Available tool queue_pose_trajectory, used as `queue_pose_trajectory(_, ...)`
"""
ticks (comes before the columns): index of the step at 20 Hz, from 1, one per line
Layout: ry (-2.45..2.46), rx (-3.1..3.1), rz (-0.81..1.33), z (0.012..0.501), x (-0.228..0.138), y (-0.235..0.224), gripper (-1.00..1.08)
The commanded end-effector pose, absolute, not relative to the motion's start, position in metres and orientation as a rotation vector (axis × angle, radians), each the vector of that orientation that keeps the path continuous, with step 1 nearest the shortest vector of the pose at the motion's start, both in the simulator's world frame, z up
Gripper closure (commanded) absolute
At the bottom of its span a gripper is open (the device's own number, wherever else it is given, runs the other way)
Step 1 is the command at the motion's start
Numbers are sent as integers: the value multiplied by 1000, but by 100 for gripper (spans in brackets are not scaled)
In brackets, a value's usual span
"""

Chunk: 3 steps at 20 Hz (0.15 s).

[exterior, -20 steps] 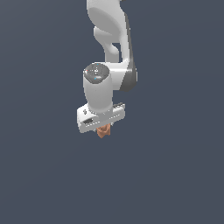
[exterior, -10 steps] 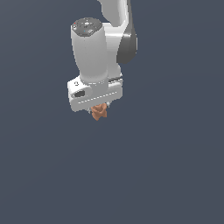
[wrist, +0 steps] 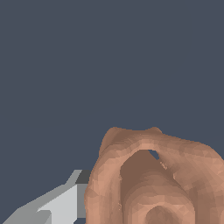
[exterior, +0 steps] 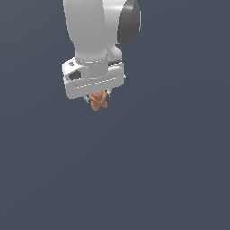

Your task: Pick up the object and move it to a goal position.

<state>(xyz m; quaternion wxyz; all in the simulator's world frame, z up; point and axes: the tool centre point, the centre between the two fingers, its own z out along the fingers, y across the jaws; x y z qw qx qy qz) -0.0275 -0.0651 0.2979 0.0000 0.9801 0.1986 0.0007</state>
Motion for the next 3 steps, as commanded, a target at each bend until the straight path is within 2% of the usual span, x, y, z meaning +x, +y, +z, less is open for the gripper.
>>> queue_pose_trajectory(1,625,3079,0,304,-30,-66,108)
queue_pose_trajectory(3,625,3079,0,305,-30,-66,108)
